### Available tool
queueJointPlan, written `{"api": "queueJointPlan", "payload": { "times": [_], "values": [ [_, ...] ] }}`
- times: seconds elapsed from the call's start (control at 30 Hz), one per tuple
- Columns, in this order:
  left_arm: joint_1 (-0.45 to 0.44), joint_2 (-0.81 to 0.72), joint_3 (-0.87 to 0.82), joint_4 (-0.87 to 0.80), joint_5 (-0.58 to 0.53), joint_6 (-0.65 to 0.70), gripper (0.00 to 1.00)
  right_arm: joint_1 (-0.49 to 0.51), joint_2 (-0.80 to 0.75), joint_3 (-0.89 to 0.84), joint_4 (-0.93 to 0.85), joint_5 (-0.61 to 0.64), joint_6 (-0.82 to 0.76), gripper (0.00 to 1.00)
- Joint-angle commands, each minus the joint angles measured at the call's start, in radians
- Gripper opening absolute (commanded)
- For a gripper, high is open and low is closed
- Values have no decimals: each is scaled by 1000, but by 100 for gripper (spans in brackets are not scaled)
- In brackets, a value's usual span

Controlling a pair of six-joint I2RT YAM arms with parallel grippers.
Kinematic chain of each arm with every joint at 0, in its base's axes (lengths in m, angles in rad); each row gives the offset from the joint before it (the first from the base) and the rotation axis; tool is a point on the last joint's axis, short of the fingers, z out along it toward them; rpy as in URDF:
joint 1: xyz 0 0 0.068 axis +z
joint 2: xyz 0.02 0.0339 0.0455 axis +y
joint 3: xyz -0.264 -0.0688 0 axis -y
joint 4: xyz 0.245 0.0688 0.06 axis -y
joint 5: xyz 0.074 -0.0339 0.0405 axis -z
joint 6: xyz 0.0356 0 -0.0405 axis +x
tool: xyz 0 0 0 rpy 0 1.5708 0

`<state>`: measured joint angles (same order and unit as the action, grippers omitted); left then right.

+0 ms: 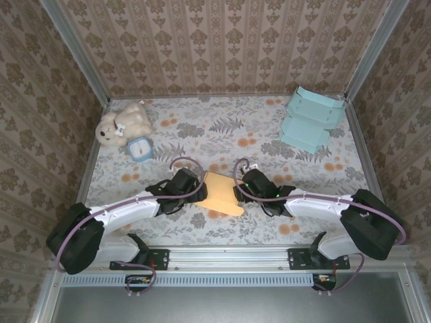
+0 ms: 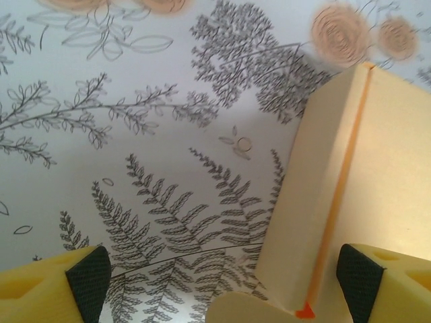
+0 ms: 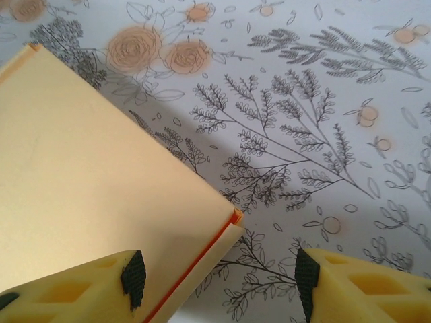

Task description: Fold the paper box

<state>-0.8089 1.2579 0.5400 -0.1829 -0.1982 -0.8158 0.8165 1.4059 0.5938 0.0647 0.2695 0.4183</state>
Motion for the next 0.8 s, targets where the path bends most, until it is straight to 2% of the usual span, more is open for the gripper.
{"api": "queueJointPlan", "payload": {
  "times": [0.0,0.17,0.37,0.5,0.77],
  "values": [
    [7,31,-27,9,-4,-5,90,8,60,-9,40,0,-9,63],
    [8,56,-28,20,3,-12,89,8,94,6,50,35,-19,64],
    [7,23,-18,0,-40,-24,89,9,50,-5,67,65,-35,64],
    [7,-1,-19,-5,-68,-32,89,9,19,-18,87,28,-15,64],
    [9,-17,-15,-7,-91,-35,89,9,-52,-38,119,-70,144,64]
  ]
}}
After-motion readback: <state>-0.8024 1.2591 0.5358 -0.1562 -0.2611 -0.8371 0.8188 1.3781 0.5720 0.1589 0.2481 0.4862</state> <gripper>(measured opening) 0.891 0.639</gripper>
